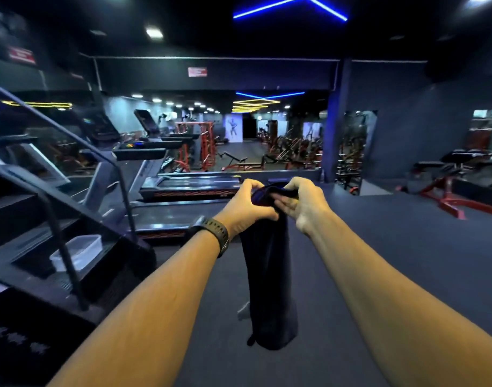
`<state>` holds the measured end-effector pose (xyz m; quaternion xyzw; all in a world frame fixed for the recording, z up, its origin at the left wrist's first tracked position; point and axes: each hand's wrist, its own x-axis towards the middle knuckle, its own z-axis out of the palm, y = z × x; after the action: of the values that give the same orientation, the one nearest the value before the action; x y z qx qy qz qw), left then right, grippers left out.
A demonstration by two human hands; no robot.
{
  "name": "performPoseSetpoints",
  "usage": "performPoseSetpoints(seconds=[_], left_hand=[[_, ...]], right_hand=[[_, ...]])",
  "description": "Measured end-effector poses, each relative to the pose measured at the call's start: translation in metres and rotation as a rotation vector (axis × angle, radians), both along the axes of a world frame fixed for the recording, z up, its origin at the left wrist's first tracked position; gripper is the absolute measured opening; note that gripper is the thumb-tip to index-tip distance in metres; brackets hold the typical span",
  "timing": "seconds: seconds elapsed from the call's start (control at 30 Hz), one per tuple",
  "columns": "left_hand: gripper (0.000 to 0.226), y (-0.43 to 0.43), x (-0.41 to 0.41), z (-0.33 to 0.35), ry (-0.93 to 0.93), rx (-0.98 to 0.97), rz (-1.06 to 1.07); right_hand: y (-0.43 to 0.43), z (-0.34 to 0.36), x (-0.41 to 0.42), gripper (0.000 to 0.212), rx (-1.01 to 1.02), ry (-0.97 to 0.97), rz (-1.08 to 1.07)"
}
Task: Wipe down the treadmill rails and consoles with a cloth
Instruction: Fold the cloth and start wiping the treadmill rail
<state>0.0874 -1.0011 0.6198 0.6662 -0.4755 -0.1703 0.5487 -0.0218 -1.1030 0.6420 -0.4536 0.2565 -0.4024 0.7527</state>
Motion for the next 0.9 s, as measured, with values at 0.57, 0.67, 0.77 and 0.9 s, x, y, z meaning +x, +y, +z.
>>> performPoseSetpoints(seconds=[0.57, 0.67, 0.77, 0.9], left_hand=[[0.04, -0.404, 0.183, 0.007, 0.125, -0.323, 0.144], [0.034, -0.479, 0.212, 0.015, 0.18, -0.359, 0.212], [0.014, -0.552, 0.246, 0.028, 0.152, -0.347, 0.297], [0.064, -0.621, 0.289, 0.024, 0.348, -0.015, 0.206]], right_hand=[[-0.39, -0.037, 0.165, 0.033, -0.501, 0.038, 0.023], [-0.451, -0.052, 0.187, 0.028, -0.502, 0.23, 0.227], [-0.52, -0.055, 0.223, 0.033, -0.484, 0.288, 0.206], [-0.594, -0.04, 0.273, 0.029, -0.414, 0.122, 0.14]])
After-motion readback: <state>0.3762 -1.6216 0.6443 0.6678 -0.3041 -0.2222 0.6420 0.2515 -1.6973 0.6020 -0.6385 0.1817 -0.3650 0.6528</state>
